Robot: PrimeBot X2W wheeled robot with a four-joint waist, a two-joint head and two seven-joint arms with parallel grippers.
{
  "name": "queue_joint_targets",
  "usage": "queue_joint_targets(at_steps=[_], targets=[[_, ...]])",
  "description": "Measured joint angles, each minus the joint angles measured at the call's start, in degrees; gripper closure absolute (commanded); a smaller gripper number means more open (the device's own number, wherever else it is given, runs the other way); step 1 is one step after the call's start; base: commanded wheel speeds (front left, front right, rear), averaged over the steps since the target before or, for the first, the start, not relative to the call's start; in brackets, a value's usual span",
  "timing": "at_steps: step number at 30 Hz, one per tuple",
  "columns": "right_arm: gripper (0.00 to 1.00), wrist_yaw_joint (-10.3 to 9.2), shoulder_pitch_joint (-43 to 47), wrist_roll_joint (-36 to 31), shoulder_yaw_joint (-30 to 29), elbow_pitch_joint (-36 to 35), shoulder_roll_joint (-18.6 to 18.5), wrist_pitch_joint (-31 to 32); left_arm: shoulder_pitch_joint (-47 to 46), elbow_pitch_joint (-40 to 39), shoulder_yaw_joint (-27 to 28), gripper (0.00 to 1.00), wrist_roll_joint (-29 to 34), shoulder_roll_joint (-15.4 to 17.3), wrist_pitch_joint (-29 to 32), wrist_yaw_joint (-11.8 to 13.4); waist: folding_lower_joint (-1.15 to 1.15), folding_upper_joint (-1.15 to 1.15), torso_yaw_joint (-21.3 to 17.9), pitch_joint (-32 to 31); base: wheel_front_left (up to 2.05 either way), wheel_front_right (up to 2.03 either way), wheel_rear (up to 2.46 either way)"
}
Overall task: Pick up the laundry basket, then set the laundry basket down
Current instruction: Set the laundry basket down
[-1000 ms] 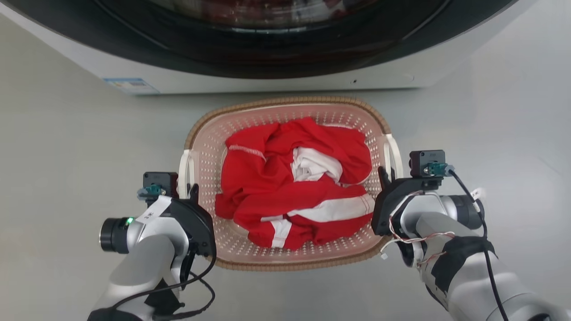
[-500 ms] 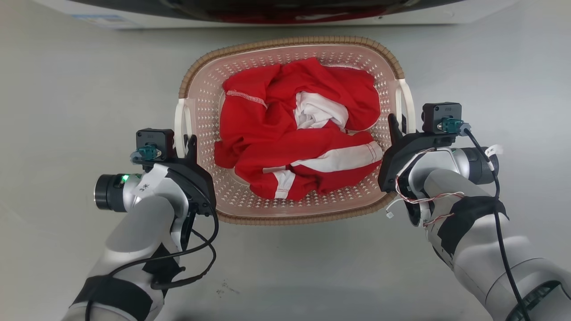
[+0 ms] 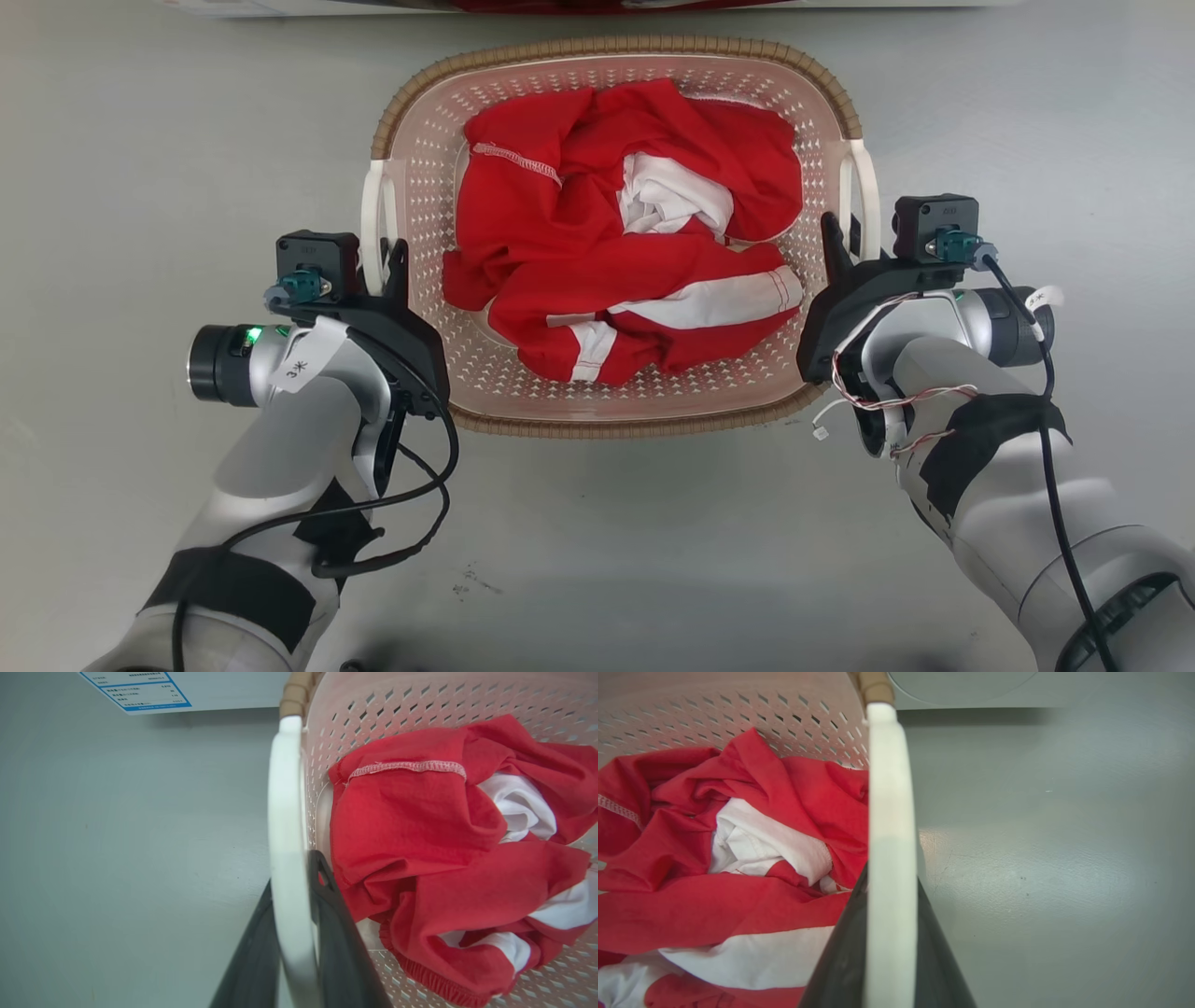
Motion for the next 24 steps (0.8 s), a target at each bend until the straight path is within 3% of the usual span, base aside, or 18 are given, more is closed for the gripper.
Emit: queue_joint_targets(at_steps=[14,16,17,18,21,23,24], targets=[[0.98,0.01,-1.1,-0.1,0.2,0.4,0.2,-0.9,-1.1,1.2,-0.3,1.00,1.4,0.0,-1.0,0.0,0.00,0.00,-0.4,1.8,0.00,0.00,0.00],[0.66,0.00,-1.1,-0.3,0.4,0.5,0.2,-1.0,-1.2,1.4,-0.2,1.00,1.4,0.0,-1.0,0.0,0.00,0.00,-0.4,1.9,0.00,0.00,0.00],[0.29,0.00,-1.2,-0.5,0.5,0.5,0.2,-1.0,-1.4,1.5,-0.2,1.00,1.4,-0.1,-1.0,0.0,0.00,0.00,-0.3,1.9,0.00,0.00,0.00],[0.00,0.00,-1.2,-0.5,0.5,0.5,0.2,-1.1,-1.6,1.7,-0.2,1.00,1.4,-0.1,-1.1,0.0,0.00,0.00,-0.3,1.9,0.00,0.00,0.00],[0.00,0.00,-1.3,-0.5,0.5,0.6,0.3,-1.4,-2.1,1.9,-0.1,0.24,1.4,-0.2,-1.4,0.1,0.00,0.00,-0.2,1.8,0.00,0.00,0.00],[0.00,0.00,-1.5,-0.5,0.5,0.7,0.3,-1.5,-2.1,2.1,0.0,0.04,1.4,-0.1,-1.5,0.1,-0.01,0.00,-0.2,1.7,0.00,0.00,0.00],[0.00,0.00,-1.6,-0.5,0.5,0.8,0.3,-1.5,-2.1,2.1,0.0,0.00,1.4,-0.1,-1.5,0.1,-0.01,0.00,-0.1,1.7,0.00,0.00,0.00]])
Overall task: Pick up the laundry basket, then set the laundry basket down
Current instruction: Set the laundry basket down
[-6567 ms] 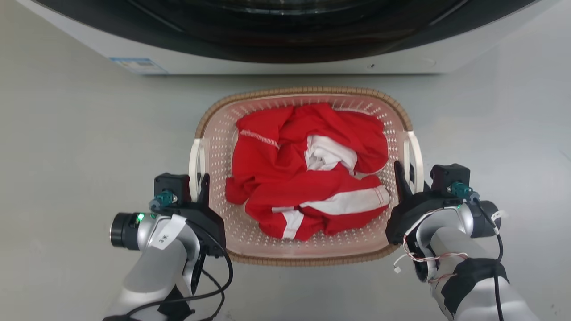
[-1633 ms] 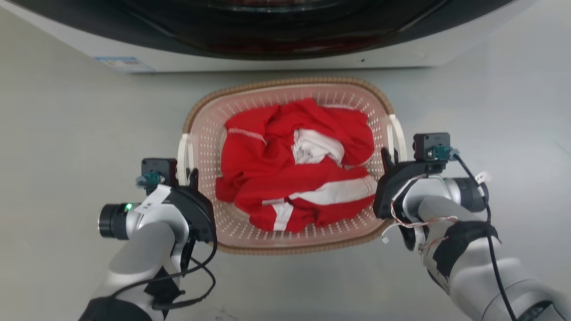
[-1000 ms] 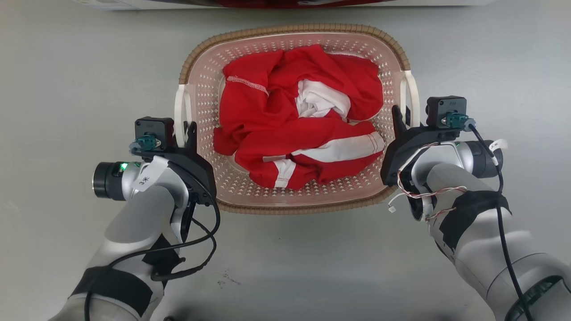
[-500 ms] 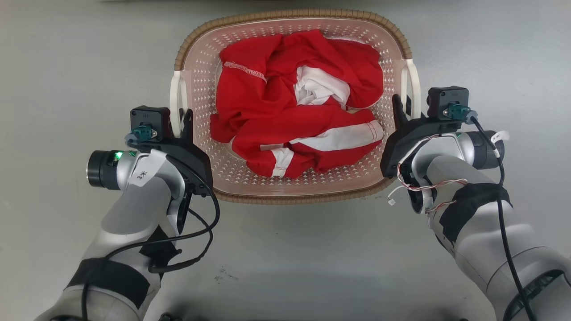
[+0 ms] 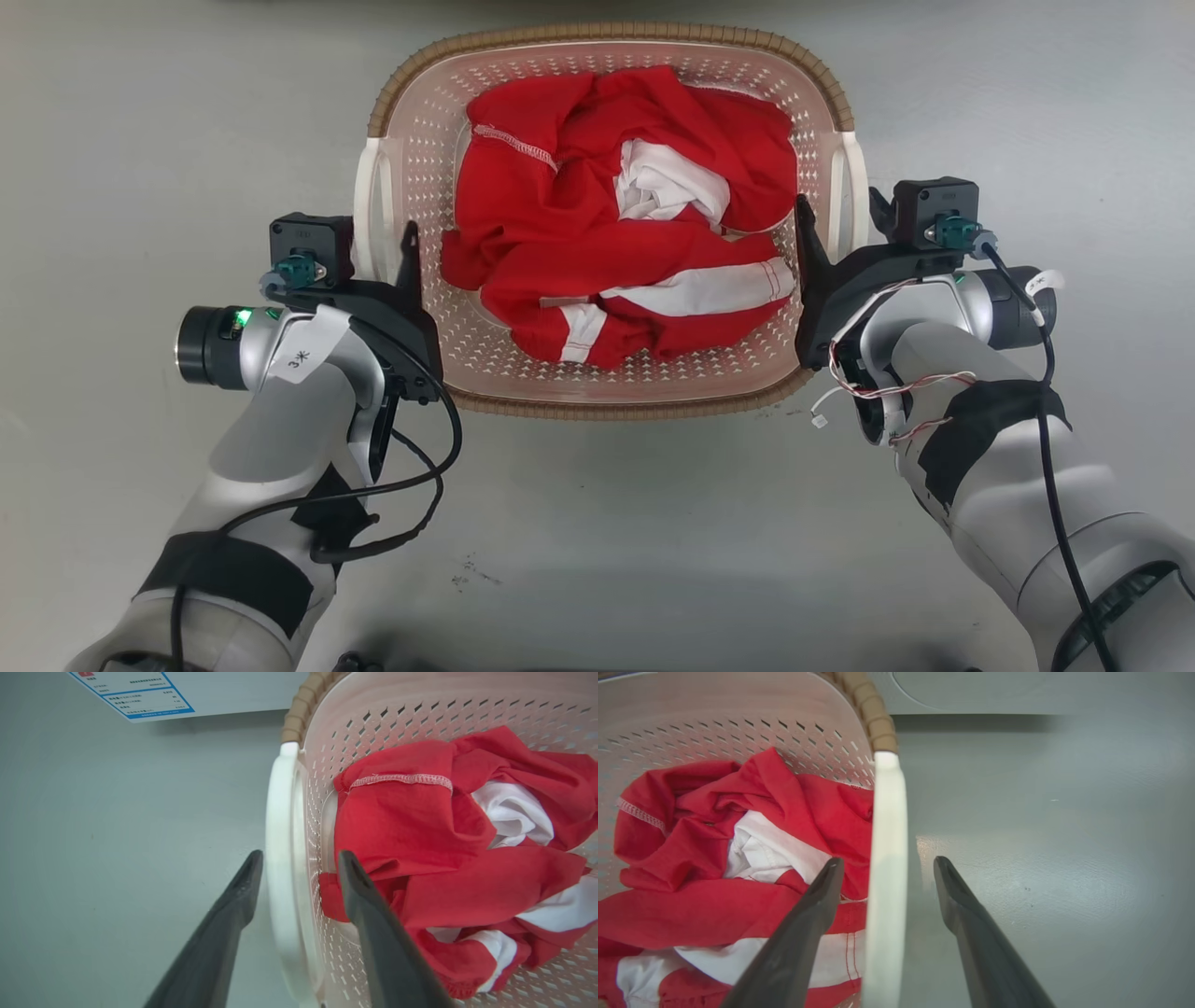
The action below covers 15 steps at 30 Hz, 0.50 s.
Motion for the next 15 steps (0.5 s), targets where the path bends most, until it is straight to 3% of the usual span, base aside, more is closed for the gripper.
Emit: queue_joint_targets(at_steps=[15], targets=[[0.00,0.00,-0.3,0.0,-0.4,1.3,0.0,-0.5,0.3,1.5,0.8,0.00,0.0,-0.1,-0.5,0.4,0.00,0.00,0.3,-2.7,0.00,0.00,0.00]])
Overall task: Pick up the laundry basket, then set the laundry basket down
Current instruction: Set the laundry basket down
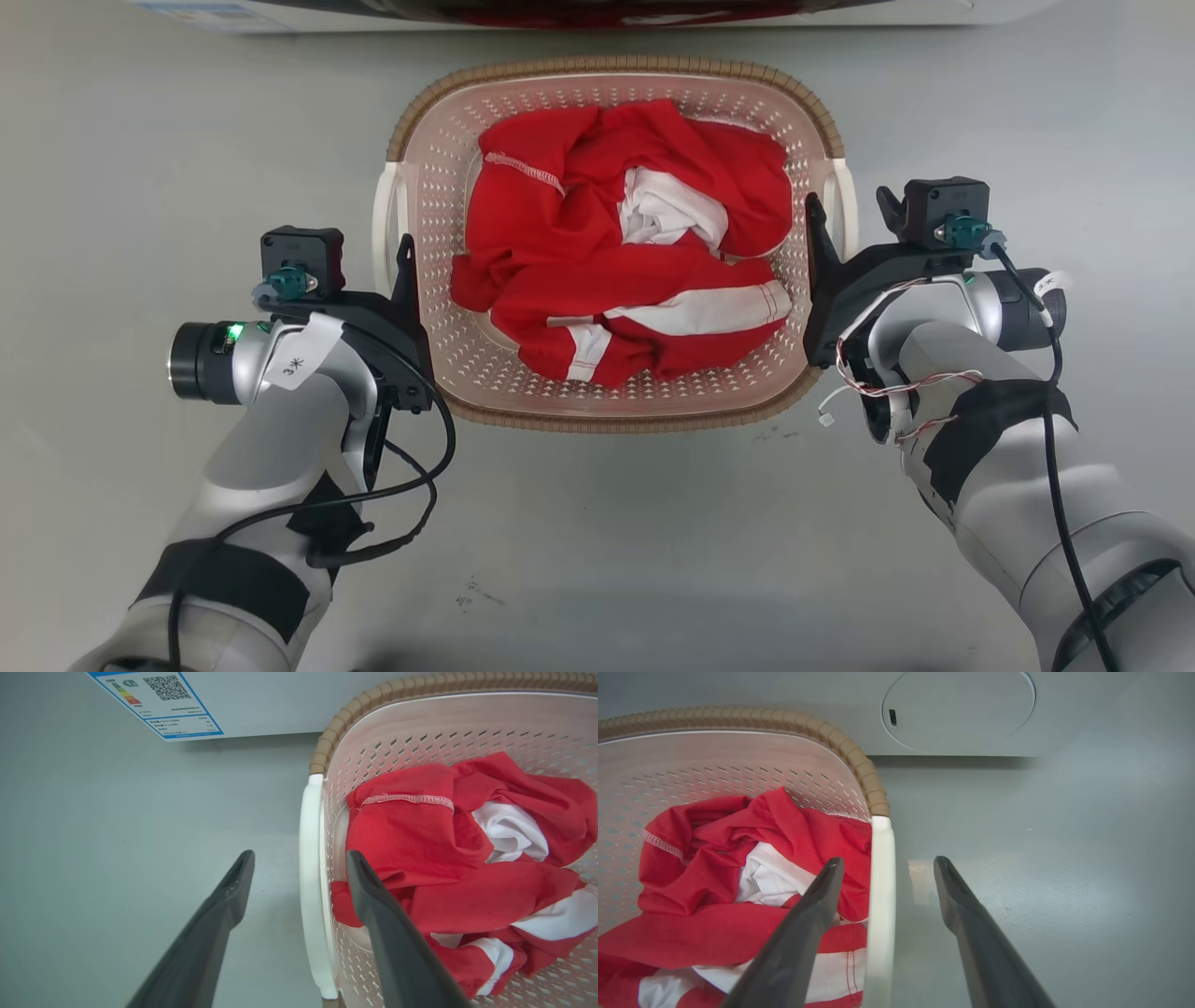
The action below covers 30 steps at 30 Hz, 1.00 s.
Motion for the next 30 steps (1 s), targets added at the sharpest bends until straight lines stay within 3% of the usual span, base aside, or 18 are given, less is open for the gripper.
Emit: queue_joint_targets(at_steps=[18,30], targets=[[0.00,1.83,3.9,-1.5,-0.6,-0.4,0.0,-0.1,5.0,-0.7,0.3,0.00,0.1,0.5,0.0,-0.6,0.00,0.00,-0.3,-11.2,0.00,0.00,0.00],[0.00,2.29,11.4,-2.6,-4.7,-7.0,-0.5,-0.1,13.0,-7.7,2.7,0.00,1.3,2.9,0.0,0.7,0.00,0.00,-0.4,-22.1,0.00,0.00,0.00]])
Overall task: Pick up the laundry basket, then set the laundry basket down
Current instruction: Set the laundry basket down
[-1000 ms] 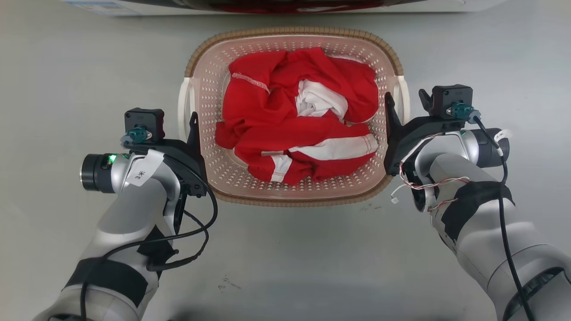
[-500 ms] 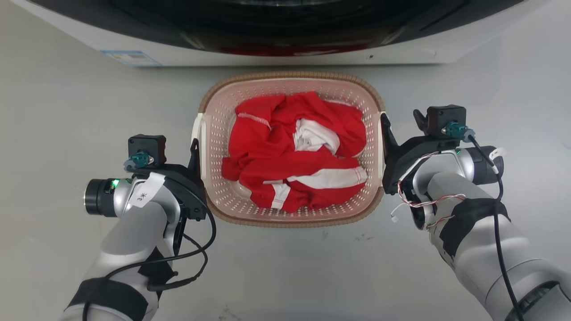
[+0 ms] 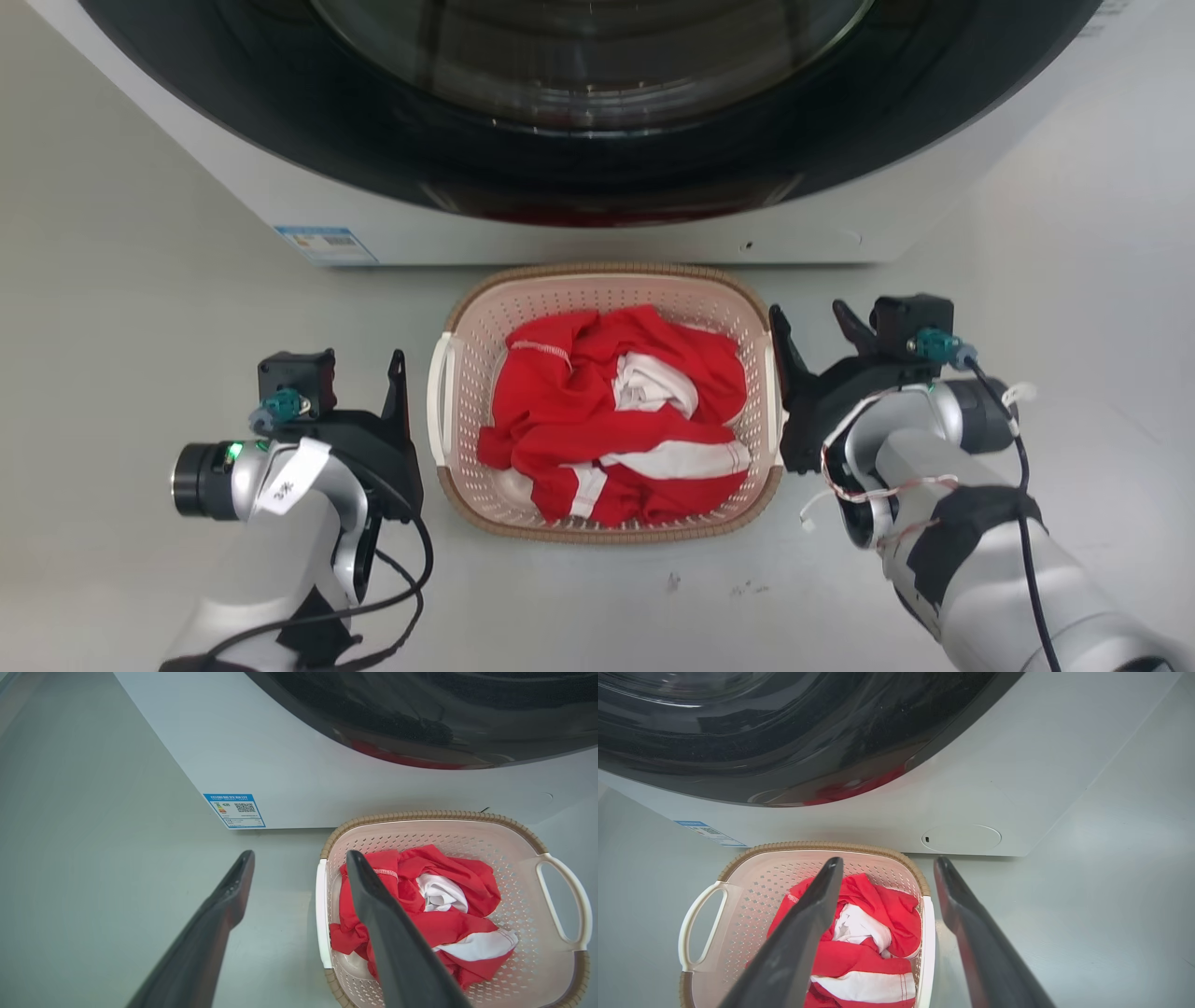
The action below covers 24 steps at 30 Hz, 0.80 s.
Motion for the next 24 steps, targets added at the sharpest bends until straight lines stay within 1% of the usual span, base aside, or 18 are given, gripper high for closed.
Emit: queue_joint_targets(at_steps=[8,16,18,22,24], targets=[[0.00,-0.12,7.8,-1.1,-3.9,-5.6,-0.7,0.0,8.1,-6.5,1.9,0.00,1.5,1.6,0.0,1.3,0.00,0.00,0.0,-6.9,0.00,0.00,0.00],[0.00,-0.35,16.2,-4.5,-7.3,-12.2,-2.2,0.0,17.9,-14.2,3.7,0.00,4.4,2.8,0.0,2.3,-0.01,0.00,-0.3,-13.8,0.00,0.00,0.00],[0.00,-0.79,18.7,-5.4,-8.2,-14.0,-2.5,0.0,20.5,-16.2,3.9,0.00,5.4,3.1,0.0,2.4,-0.01,0.00,-0.3,-15.5,0.00,0.00,0.00],[0.00,-0.87,23.8,-7.4,-10.0,-17.6,-3.0,0.0,25.6,-20.1,4.8,0.00,7.0,3.6,0.0,2.9,0.00,-0.01,-0.5,-18.9,0.00,0.00,0.00],[0.00,-1.32,26.4,-8.2,-10.9,-19.8,-3.0,0.0,28.4,-22.1,5.5,0.00,7.3,3.9,0.0,3.1,-0.01,-0.01,-0.6,-20.6,0.00,0.00,0.00]])
